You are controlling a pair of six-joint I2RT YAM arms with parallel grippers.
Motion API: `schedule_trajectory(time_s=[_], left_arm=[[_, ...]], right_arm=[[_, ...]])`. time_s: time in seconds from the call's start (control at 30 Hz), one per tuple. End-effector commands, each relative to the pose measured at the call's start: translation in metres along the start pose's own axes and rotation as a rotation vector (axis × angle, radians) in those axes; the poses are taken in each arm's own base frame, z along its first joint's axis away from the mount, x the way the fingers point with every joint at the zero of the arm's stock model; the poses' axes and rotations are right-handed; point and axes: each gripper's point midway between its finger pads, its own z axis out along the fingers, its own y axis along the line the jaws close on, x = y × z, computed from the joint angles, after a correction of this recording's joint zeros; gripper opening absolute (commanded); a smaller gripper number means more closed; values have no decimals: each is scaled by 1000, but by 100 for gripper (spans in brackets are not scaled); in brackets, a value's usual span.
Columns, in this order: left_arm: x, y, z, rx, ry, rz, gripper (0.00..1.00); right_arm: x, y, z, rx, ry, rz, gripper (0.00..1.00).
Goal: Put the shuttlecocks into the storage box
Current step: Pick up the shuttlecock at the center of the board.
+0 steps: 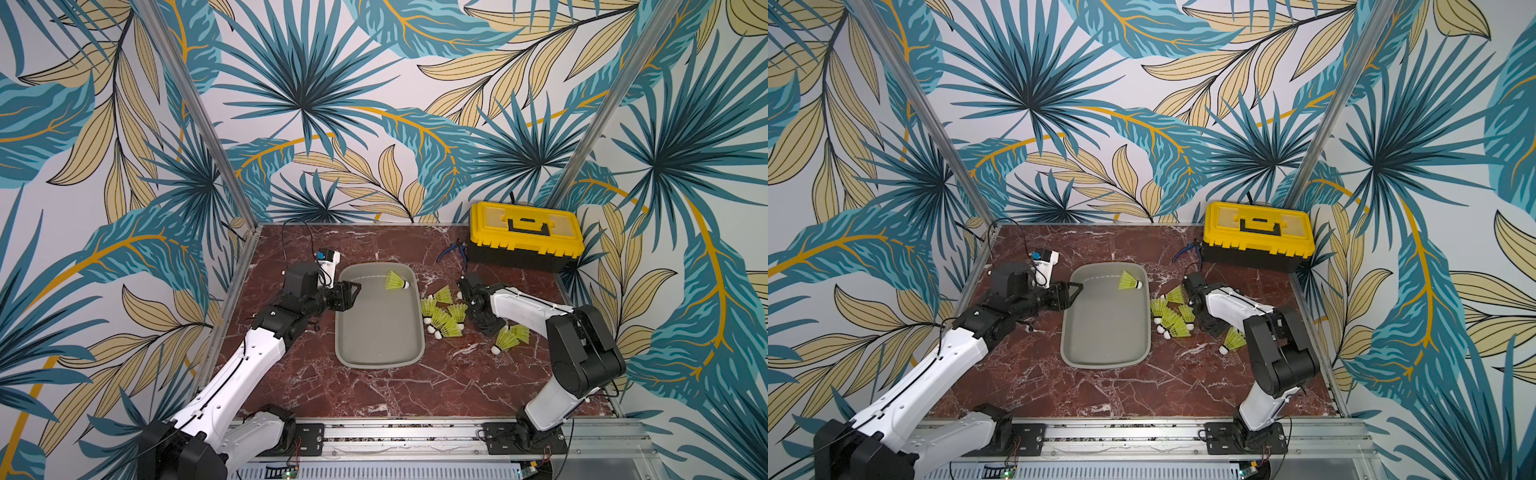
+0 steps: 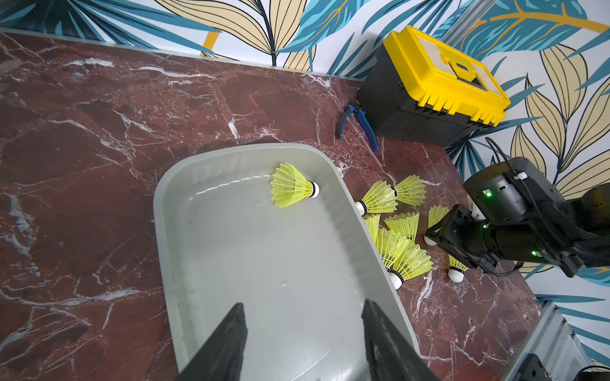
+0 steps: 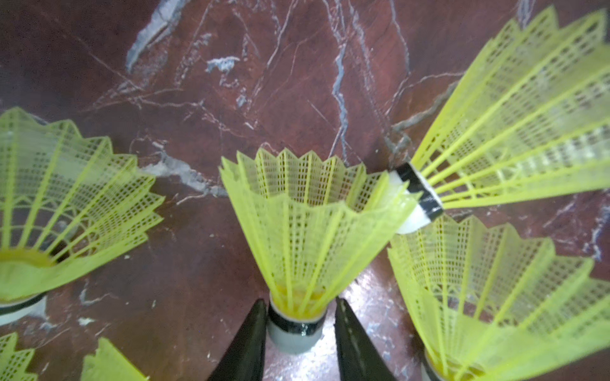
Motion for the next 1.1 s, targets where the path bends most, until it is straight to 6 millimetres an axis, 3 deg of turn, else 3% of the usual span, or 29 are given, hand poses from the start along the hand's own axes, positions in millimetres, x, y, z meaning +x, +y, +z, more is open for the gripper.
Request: schedule_trajectory(time_s=[0.0, 0.17, 0.37, 0.6, 0.73, 1.07], left_arm=[[-5, 0, -1, 13, -22, 18, 58], [-5, 0, -1, 18, -27, 15, 58], [-5, 1, -1, 21, -29, 11, 58], [-6, -1, -3, 29, -21, 12, 58], [-6, -5, -4, 43, -14, 11, 58], [-3, -30, 5, 202, 50, 5, 58]], right_arm=[[1, -8, 1, 64, 9, -13, 36], [1, -7, 1, 86, 17, -28, 34], [1, -8, 1, 26, 5, -8, 13], [11, 9, -2, -107, 52, -84, 9], [16, 19, -13, -179, 71, -188, 0], [5, 21, -56, -417, -39, -363, 0]])
